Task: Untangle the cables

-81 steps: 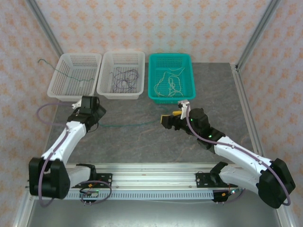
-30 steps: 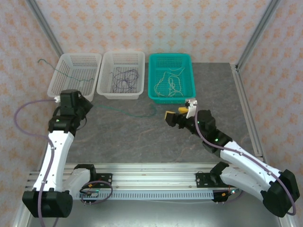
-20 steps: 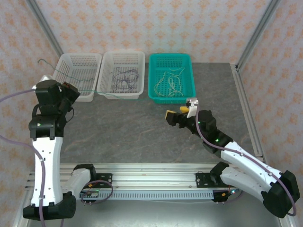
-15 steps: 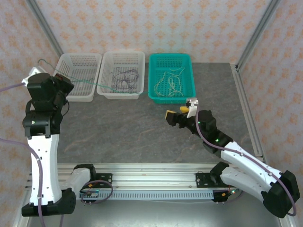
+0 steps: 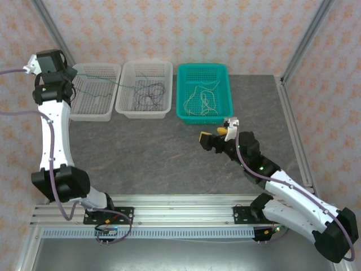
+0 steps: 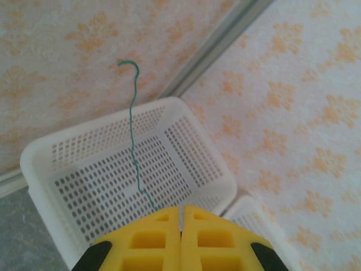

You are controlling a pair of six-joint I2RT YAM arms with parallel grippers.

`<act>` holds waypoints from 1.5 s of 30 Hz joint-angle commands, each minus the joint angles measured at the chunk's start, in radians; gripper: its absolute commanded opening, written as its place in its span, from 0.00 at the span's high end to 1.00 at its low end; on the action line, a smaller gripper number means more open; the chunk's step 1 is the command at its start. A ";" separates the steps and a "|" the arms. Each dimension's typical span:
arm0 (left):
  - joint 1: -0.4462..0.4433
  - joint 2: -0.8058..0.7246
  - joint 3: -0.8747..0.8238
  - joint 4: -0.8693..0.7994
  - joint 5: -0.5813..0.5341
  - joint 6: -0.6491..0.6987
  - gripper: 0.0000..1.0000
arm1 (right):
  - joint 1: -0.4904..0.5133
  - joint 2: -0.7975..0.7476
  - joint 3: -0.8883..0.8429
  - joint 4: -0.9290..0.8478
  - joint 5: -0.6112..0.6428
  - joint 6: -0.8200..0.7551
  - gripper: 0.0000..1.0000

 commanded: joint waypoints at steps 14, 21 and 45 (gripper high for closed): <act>0.088 0.307 0.179 -0.018 -0.279 0.065 1.00 | 0.000 0.029 0.091 -0.037 0.037 -0.026 0.10; 0.148 0.278 -0.032 0.124 -0.316 0.094 1.00 | 0.000 0.022 0.103 -0.060 0.037 -0.022 0.10; 0.162 0.019 -0.225 0.353 -0.133 0.163 0.21 | 0.000 0.101 0.114 0.006 -0.018 0.035 0.10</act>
